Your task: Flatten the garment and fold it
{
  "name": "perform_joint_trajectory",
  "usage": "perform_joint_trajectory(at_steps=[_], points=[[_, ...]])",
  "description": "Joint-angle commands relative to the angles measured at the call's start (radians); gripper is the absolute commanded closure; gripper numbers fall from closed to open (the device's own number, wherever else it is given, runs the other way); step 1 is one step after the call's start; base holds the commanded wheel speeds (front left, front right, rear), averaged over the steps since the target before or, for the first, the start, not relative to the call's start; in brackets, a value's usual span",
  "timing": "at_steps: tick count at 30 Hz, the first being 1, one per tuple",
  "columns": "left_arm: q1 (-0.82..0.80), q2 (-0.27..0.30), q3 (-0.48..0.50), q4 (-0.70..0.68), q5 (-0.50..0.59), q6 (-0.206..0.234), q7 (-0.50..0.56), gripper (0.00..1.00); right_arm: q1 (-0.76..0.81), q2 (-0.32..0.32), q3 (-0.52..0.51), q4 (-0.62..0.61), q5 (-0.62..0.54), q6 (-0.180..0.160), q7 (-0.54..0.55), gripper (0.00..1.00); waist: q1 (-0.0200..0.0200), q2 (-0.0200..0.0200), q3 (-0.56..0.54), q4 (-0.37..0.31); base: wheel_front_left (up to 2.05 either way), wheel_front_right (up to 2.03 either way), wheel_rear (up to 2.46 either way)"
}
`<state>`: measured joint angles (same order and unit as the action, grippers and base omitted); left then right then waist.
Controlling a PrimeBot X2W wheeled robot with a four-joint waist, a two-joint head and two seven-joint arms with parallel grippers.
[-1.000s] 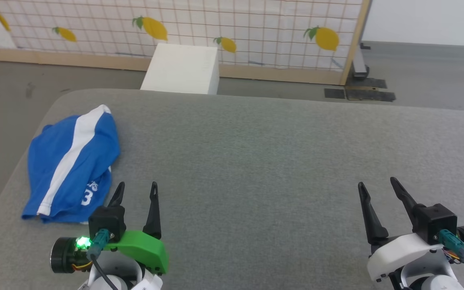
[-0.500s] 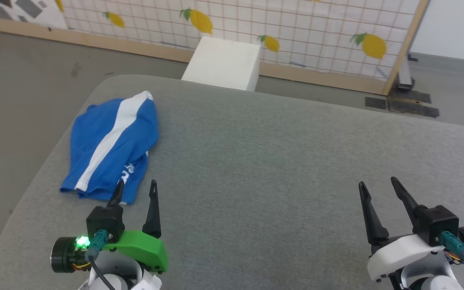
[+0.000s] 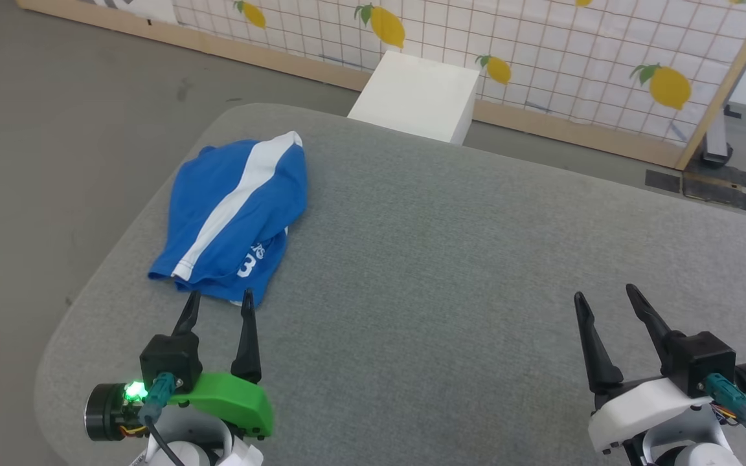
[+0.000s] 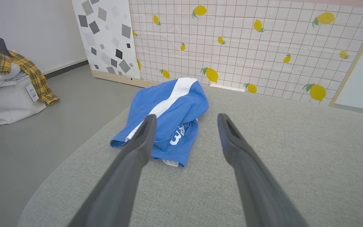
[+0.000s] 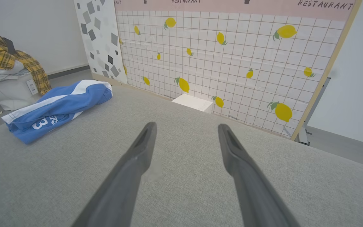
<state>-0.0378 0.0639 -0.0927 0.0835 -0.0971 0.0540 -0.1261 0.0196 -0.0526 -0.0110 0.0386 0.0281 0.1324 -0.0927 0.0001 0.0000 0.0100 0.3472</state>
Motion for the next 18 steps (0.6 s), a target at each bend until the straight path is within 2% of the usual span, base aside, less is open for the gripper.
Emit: perform_joint_trajectory(at_steps=[1, 18], points=[[-0.007, 0.000, -0.004, 0.004, -0.008, 0.006, -0.010, 0.00, -0.010, 0.001, 0.002, 0.004, 0.008, -0.001, -0.011, 0.00, -0.0001, 0.0000, 0.002, 0.013, 0.00, 0.00, 0.00], [-0.004, -0.002, -0.005, 0.009, -0.029, 0.018, -0.045, 0.00, -0.015, 0.001, -0.004, 0.005, 0.010, -0.001, -0.030, 0.00, -0.0001, 0.0000, 0.017, 0.102, 0.00, 0.00, 0.00]])
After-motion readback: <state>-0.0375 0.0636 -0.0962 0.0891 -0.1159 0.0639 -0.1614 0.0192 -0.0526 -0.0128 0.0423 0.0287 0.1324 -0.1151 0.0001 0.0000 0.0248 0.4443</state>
